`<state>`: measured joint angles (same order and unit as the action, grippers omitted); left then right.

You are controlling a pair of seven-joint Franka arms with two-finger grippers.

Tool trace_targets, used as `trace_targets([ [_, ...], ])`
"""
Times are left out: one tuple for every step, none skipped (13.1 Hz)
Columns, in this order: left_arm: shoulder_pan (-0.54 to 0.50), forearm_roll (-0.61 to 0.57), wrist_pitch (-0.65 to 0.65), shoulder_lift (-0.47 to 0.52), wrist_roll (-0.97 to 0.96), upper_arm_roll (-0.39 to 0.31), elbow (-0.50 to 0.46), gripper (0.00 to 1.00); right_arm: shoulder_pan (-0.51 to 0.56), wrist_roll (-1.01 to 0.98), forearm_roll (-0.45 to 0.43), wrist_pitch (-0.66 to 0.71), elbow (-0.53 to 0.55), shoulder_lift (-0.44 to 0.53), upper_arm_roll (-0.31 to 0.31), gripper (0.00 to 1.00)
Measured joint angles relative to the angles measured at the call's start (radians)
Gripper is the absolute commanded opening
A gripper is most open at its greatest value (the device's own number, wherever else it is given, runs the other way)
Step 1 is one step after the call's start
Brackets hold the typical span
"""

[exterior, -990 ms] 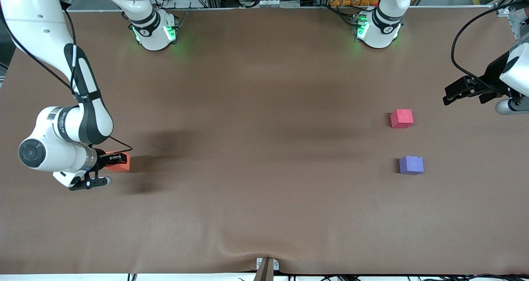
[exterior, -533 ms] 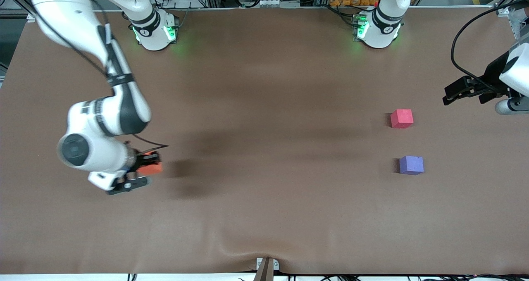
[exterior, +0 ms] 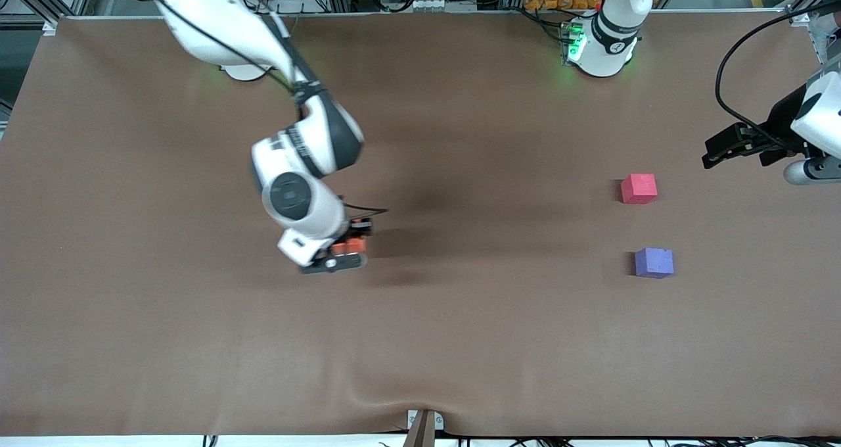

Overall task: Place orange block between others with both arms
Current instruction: 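Carry the orange block with the right gripper to the table middle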

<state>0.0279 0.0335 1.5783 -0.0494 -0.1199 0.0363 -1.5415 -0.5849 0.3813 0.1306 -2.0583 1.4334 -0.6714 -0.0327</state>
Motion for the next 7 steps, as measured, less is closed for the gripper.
trace_targets([
  [0.000, 0.000, 0.000, -0.002, 0.000, 0.000, 0.000, 1.00, -0.025, 0.020, 0.004, -0.018, -0.009, -0.020, 0.000, 0.00],
  [0.000, 0.000, 0.000, -0.003, 0.000, 0.000, 0.000, 1.00, -0.041, 0.045, 0.011, -0.033, -0.012, -0.037, -0.001, 0.00],
  [0.000, 0.000, 0.000, -0.004, 0.000, 0.000, 0.000, 1.00, -0.052, 0.073, 0.016, -0.044, -0.013, -0.052, -0.001, 0.00],
  [0.000, 0.000, 0.000, -0.005, 0.000, 0.000, 0.000, 1.00, -0.064, 0.101, 0.020, -0.049, -0.014, -0.067, -0.001, 0.00],
  [0.000, 0.000, 0.000, -0.005, 0.000, 0.000, 0.000, 1.00, -0.075, 0.126, 0.022, -0.051, -0.015, -0.080, -0.001, 0.00],
  [0.000, 0.000, 0.000, -0.006, 0.001, 0.000, 0.000, 1.00, -0.086, 0.147, 0.023, -0.056, -0.016, -0.093, -0.001, 0.00],
  [0.000, 0.000, 0.000, -0.006, 0.001, 0.000, 0.000, 1.00, -0.100, 0.170, 0.023, -0.070, -0.016, -0.108, -0.001, 0.00],
])
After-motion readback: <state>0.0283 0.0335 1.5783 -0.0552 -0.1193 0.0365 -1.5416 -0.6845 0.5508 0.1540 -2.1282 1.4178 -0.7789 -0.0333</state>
